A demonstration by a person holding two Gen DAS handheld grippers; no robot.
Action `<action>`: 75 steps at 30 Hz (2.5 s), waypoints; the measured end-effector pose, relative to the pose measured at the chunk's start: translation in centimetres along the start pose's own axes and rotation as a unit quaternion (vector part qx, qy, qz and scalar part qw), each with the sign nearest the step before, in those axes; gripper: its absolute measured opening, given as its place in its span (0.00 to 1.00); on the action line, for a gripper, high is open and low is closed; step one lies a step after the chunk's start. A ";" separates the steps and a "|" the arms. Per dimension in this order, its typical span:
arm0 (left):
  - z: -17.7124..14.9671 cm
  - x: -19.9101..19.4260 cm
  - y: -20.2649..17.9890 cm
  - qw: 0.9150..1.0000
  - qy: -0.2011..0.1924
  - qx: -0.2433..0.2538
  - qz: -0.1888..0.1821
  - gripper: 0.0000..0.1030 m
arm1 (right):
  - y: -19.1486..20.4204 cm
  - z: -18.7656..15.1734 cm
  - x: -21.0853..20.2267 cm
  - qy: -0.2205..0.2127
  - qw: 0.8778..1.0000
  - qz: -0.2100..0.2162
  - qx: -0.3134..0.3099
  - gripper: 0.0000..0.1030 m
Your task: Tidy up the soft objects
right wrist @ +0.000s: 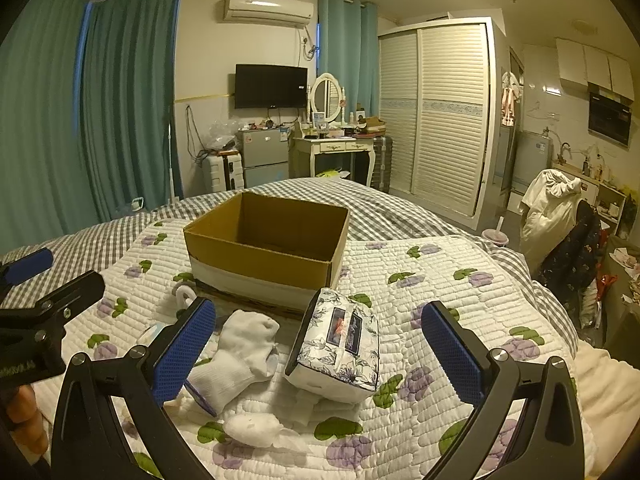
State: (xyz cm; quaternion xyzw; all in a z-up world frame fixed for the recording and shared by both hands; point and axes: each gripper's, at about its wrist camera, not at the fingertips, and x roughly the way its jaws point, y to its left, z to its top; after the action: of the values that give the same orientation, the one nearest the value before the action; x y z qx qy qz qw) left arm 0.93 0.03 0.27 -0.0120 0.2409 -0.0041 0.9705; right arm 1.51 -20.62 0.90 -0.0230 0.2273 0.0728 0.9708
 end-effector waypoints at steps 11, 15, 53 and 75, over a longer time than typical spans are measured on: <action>-2.4 4.2 -2.5 0.999 0.051 0.005 -0.002 1.00 | -2.8 -1.8 3.2 0.065 0.998 -0.004 0.007 1.00; -4.5 7.2 -3.7 0.995 0.098 0.021 0.008 1.00 | -3.5 -3.0 5.7 0.100 0.995 -0.004 0.020 1.00; -2.8 4.9 -5.4 0.991 0.085 0.034 -0.094 0.34 | -3.9 -2.1 5.0 0.106 0.992 0.047 0.055 0.77; 11.2 16.2 -2.2 0.996 0.013 0.061 -0.064 0.32 | -1.7 12.4 14.7 0.054 0.993 0.101 0.012 0.77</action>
State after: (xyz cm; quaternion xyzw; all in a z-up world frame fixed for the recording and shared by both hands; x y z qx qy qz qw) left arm 20.53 -2.20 2.67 0.0318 0.2517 -0.0811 0.9639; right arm 20.19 -19.38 5.50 0.0081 0.2813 0.1663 0.9451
